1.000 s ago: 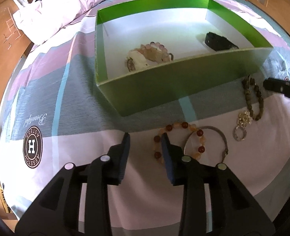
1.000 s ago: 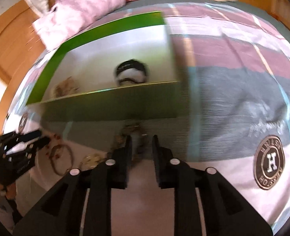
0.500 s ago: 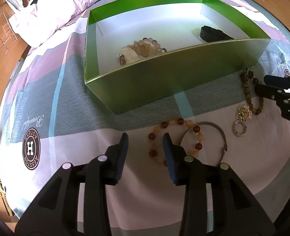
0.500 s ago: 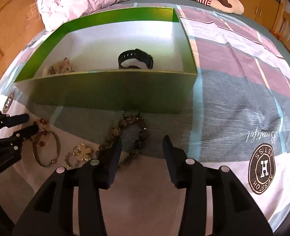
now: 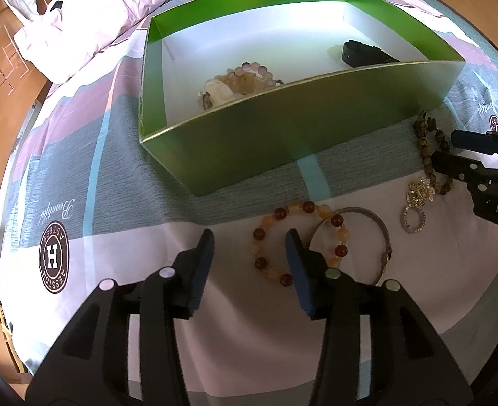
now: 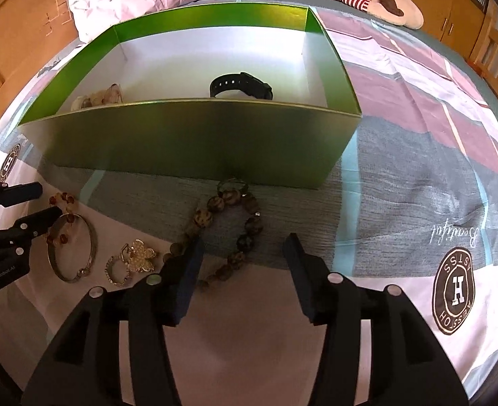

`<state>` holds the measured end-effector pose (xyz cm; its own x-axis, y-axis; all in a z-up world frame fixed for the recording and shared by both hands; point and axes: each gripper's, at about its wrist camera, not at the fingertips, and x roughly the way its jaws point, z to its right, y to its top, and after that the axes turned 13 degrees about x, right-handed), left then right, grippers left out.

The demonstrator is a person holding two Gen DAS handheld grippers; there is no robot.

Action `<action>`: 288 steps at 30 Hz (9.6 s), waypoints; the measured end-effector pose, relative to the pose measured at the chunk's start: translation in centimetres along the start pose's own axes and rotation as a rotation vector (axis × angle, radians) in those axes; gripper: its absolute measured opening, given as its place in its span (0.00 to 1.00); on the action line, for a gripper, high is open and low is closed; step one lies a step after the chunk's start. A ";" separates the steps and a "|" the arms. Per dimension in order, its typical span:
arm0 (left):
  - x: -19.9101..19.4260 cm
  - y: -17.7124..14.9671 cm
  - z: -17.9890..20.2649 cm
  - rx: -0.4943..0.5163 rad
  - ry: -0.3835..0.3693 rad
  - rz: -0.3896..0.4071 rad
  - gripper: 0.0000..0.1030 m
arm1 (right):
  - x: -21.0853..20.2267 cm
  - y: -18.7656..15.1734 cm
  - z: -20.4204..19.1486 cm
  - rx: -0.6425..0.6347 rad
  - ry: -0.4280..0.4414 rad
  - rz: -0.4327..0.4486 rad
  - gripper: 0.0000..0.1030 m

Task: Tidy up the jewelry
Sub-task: 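Grasp the brown wooden bead bracelet with the right tool while the left grasps the red-orange bead bracelet, then carry both bead bracelets over the green box and open both tools to drop them, then withdraw both open tools from the box back toward the remaining jewelry, then position the left tool over the silver bangle while the right moves over the gold flower brooch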

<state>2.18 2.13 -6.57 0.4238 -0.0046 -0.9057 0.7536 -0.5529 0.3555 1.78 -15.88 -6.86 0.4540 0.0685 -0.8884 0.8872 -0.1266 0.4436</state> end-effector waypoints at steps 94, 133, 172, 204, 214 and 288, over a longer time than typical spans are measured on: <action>-8.9 0.4 0.7 0.030 -0.085 0.347 0.07 | -8.6 -0.3 -3.2 -0.059 0.161 0.321 0.10; -6.1 7.2 -4.6 -0.146 -0.112 0.348 0.07 | -5.7 8.3 1.0 0.140 0.245 0.297 0.11; -1.5 0.5 0.8 0.020 -0.066 0.058 0.65 | -3.0 1.1 3.4 0.099 -0.044 -0.013 0.60; -1.9 0.5 3.1 0.123 -0.062 0.086 0.76 | -1.4 -0.2 0.9 0.114 -0.015 -0.069 0.60; -1.6 0.2 3.6 0.147 -0.057 0.078 0.77 | -2.1 -0.2 1.0 0.119 0.022 -0.057 0.60; 0.2 0.5 1.9 0.109 -0.060 0.015 0.76 | -1.4 -1.8 -3.4 -0.084 -0.071 -0.012 0.71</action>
<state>1.71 0.25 -7.05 0.4012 -0.0615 -0.9139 0.6873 -0.6393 0.3447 -0.23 -12.41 -5.99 0.4390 -0.0013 -0.8985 0.8977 -0.0422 0.4386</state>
